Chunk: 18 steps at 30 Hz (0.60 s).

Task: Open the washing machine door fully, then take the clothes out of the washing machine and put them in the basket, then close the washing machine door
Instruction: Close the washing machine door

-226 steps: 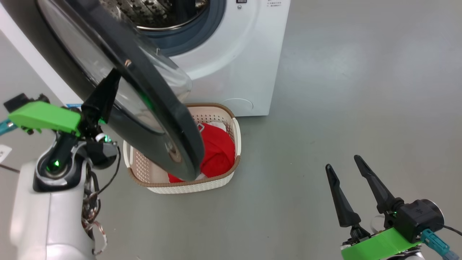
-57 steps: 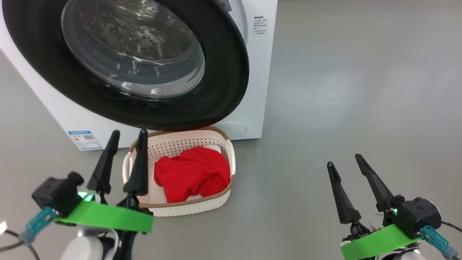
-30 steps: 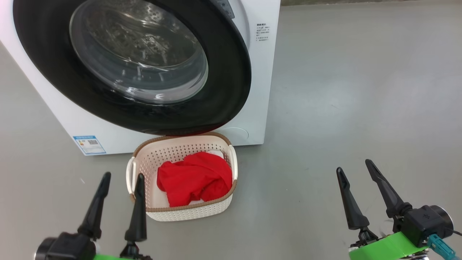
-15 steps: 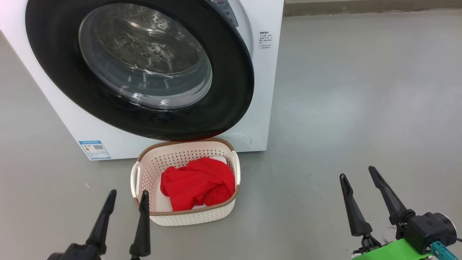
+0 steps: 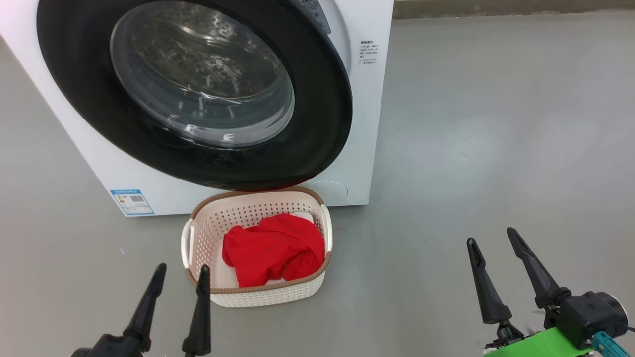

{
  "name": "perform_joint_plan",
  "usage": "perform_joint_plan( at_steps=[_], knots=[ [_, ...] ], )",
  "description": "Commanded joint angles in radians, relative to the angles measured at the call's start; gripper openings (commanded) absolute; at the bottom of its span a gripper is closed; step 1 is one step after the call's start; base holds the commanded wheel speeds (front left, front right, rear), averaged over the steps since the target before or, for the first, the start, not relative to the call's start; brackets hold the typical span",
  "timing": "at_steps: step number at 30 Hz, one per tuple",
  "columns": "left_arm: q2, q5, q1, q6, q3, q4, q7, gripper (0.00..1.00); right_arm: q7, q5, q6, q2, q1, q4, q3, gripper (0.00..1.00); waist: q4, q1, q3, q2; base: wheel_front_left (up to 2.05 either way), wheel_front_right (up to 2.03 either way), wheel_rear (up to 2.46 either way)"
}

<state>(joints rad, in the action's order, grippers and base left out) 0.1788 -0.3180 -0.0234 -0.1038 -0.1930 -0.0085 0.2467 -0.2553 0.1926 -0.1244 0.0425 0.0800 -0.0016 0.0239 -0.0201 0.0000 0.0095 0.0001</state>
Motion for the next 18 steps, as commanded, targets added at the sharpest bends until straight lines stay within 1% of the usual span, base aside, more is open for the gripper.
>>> perform_joint_plan(
  at_steps=[1,2,3,4,5,11,18],
  knots=[
    [0.017,-0.002,0.015,0.004,0.03,-0.02,0.0,1.0,-0.006,0.01,-0.006,0.008,-0.007,-0.028,0.022,1.0,0.002,0.0,0.0,-0.0001,0.0,0.0,0.0],
    [0.016,-0.002,0.016,0.004,0.028,-0.02,0.0,1.0,-0.006,0.009,-0.006,0.008,-0.007,-0.027,0.021,1.0,0.004,0.0,0.0,-0.0001,0.0,0.0,0.0],
    [0.016,-0.002,0.016,0.004,0.027,-0.02,0.0,1.0,-0.006,0.009,-0.006,0.008,-0.008,-0.027,0.021,0.72,0.006,0.0,0.0,-0.0001,0.0,0.0,0.0],
    [0.016,-0.002,0.018,0.004,0.025,-0.019,-0.001,1.0,-0.006,0.009,-0.006,0.008,-0.009,-0.026,0.021,0.41,0.009,0.0,0.001,-0.0001,0.0,0.0,0.0],
    [0.016,-0.002,0.019,0.004,0.023,-0.019,-0.001,1.0,-0.006,0.009,-0.006,0.008,-0.011,-0.024,0.023,0.0,0.012,0.0,0.001,-0.0001,0.0,0.0,0.0],
    [0.019,0.006,0.034,0.009,0.006,-0.031,-0.001,1.0,-0.006,0.014,-0.006,0.008,-0.044,0.005,0.038,0.0,0.041,0.0,0.016,-0.0001,0.0,0.0,0.0],
    [0.015,0.018,0.057,0.013,-0.012,-0.071,0.003,1.0,0.002,0.016,-0.006,0.008,-0.133,0.049,0.071,0.0,0.085,0.0,0.068,-0.0001,0.0,0.0,0.0]
  ],
)
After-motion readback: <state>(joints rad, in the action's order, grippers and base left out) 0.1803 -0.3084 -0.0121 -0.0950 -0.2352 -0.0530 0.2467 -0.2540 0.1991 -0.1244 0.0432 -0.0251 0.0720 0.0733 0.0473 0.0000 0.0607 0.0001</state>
